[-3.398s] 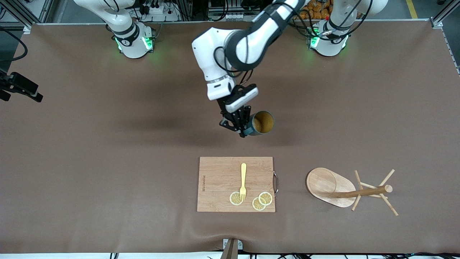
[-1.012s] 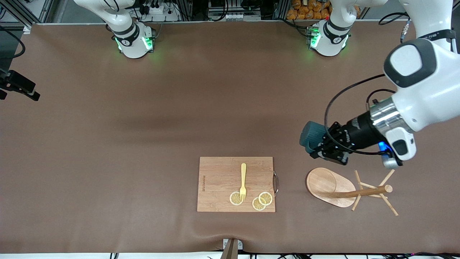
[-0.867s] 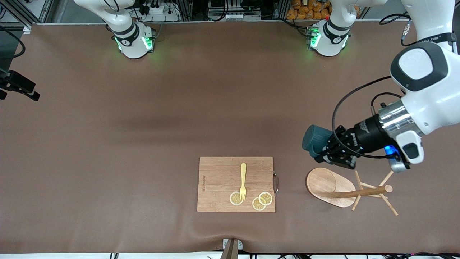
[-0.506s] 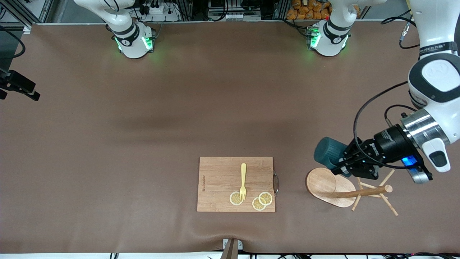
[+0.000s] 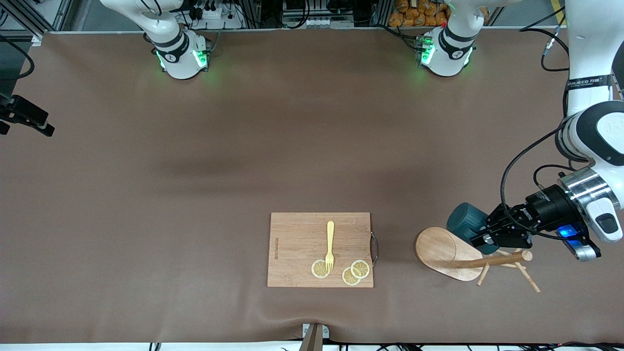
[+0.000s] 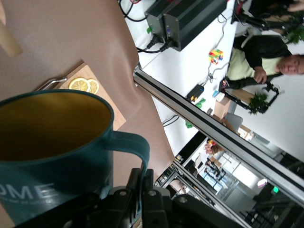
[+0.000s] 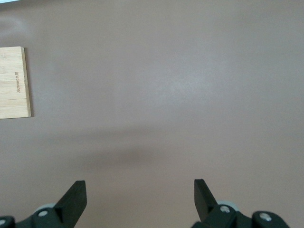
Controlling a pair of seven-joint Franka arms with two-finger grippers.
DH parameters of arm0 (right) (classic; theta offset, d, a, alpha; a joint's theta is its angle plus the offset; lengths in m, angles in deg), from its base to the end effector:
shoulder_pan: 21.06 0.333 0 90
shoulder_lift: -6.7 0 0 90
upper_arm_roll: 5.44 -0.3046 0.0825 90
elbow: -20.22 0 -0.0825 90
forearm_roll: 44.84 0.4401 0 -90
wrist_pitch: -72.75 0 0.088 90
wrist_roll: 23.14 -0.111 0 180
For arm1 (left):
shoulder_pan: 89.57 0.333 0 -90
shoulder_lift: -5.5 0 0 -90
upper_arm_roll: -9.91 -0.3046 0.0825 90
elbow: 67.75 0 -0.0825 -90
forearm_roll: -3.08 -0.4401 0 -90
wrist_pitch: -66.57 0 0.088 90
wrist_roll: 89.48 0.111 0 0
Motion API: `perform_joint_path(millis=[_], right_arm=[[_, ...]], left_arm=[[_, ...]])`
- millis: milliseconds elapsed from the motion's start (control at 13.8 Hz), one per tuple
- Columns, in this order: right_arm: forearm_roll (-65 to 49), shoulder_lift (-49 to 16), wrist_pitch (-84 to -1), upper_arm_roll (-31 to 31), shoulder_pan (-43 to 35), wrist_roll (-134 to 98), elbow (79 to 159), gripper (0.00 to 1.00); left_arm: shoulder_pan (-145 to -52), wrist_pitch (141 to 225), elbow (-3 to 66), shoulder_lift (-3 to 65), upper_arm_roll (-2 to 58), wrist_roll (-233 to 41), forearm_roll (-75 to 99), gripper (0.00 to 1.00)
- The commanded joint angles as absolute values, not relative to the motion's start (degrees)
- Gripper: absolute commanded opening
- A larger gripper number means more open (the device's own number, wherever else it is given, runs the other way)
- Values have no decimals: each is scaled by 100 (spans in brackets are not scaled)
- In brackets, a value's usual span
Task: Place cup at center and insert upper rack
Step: 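Hang the mug handle onto a stand peg with the left gripper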
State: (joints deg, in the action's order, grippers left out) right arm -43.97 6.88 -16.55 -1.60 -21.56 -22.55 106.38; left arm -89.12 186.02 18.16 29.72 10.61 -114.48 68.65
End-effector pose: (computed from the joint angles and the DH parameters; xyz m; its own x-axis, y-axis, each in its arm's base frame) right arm 0.6074 -0.0445 0.6453 0.9962 -0.0651 0.0581 -0.0643 -0.9978 -0.0148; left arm 0.7572 -0.0506 0.4373 0.6739 0.5760 -0.4627 0.6585 -0.1842 0.7297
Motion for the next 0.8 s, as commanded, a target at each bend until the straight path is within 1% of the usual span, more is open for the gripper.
perform_joint_path(millis=[0,145,434,578,723], right_arm=[[-4414,775,-1629,-166,-2185,-2271,10688,100],[-4414,775,-1629,-166,-2185,-2279,10688,100],[-4414,775,-1620,-166,-2185,-2279,10697,100],[-4405,775,-1620,-166,-2185,-2279,10697,100],[-4405,775,-1620,-166,-2185,-2279,10706,100]], left_arm=[[-8782,18575,1988,2844,1140,-11005,7407,0],[-8772,18583,2023,2870,1131,-11005,7777,0],[-8729,18671,2154,2914,1131,-10926,7831,0],[-8694,18907,2295,2888,1123,-10725,8321,0],[-8720,19110,2375,2888,1131,-10610,8447,0]])
